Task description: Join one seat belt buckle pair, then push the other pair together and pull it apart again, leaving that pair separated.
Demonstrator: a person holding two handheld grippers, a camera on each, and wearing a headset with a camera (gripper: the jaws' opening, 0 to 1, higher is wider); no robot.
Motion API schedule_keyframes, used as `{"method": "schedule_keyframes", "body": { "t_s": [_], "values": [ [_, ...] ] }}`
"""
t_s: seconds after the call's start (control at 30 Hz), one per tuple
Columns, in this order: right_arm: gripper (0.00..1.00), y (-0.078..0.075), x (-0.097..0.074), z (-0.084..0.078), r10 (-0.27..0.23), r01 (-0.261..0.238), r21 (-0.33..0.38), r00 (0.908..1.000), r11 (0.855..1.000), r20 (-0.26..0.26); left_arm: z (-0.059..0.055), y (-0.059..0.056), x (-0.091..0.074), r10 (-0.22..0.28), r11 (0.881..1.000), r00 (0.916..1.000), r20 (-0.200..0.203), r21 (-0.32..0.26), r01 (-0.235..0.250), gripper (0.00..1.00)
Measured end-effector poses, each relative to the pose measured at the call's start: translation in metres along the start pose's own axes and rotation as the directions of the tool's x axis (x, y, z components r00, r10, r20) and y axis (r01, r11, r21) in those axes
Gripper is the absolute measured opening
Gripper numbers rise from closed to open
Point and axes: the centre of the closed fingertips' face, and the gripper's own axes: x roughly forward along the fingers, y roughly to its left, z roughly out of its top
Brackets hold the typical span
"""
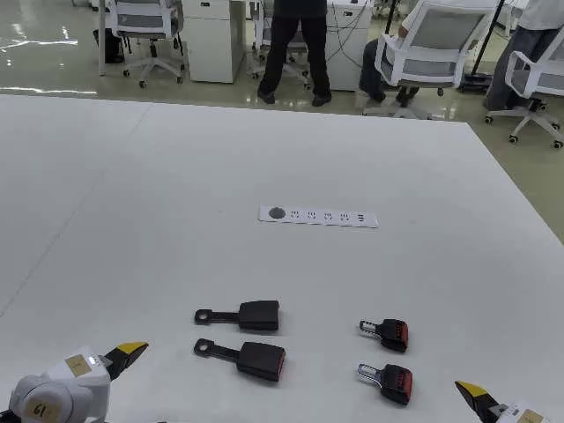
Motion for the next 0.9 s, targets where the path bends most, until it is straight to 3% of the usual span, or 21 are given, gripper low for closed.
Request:
{"method": "schedule_keyframes", "body": {
  "t_s": [0.43,0.9],
  "values": [
    [1.00,-0.0014,-0.0021,-0.0052,-0.007,0.007,0.004,1.0000,1.000,-0.005,-0.0024,-0.0002,-0.0001,-0.001,1.000,1.0000,0.001,-0.005,0.001,0.98],
    [1.00,0.0017,-0.0036,-0.0002,-0.009,0.009,0.003,1.0000,1.000,-0.004,-0.0036,-0.0001,0.0007,0.001,1.000,1.0000,0.003,-0.007,-0.001,0.98]
  ]
}}
